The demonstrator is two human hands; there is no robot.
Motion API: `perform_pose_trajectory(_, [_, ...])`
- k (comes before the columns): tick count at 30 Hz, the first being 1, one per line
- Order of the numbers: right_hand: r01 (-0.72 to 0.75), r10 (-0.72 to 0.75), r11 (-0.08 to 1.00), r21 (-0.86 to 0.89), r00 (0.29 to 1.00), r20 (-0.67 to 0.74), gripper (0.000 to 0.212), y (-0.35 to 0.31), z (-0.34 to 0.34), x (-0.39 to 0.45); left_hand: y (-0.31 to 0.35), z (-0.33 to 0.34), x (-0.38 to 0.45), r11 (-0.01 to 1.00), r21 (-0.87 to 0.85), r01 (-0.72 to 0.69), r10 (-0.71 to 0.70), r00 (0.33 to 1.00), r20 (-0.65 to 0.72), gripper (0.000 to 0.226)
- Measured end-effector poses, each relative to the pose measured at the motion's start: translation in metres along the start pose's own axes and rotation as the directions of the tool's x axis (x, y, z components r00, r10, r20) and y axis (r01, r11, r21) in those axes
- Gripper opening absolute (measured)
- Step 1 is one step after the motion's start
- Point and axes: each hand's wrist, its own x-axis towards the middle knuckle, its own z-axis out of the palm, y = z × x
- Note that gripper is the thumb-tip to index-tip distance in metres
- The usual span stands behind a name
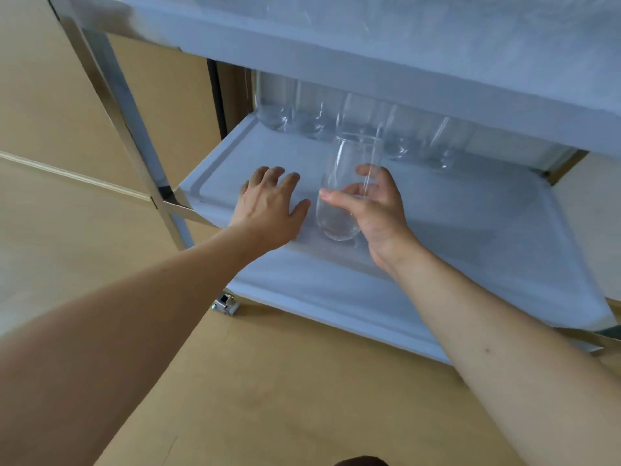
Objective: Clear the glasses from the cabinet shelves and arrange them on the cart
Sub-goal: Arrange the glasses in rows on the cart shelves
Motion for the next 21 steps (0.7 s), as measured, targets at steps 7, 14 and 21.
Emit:
perform_pose_trajectory(7, [0.029, -0.029, 1.0, -0.005, 0.988, -0.154, 0.073, 0.01, -0.066, 0.016, 0.061, 0.035, 0.026, 0.991, -0.061, -0.121, 0.124, 0.992, 0.034, 0.055])
perform_pose_trajectory(14, [0.052, -0.07, 0.997, -0.059, 0.936, -0.345, 0.072, 0.017, -0.142, 0.032, 0.142, 0.066, 0.058, 0.967, -0.125, -0.224, 0.23, 0.972, 0.042, 0.055])
perform_pose_trajectory(21, [0.095, -0.104, 0.995, -0.042, 0.889, -0.446, 0.075, 0.033, -0.18, 0.05, 0.181, 0.094, 0.079, 0.948, -0.13, -0.29, 0.304, 0.948, 0.098, 0.052])
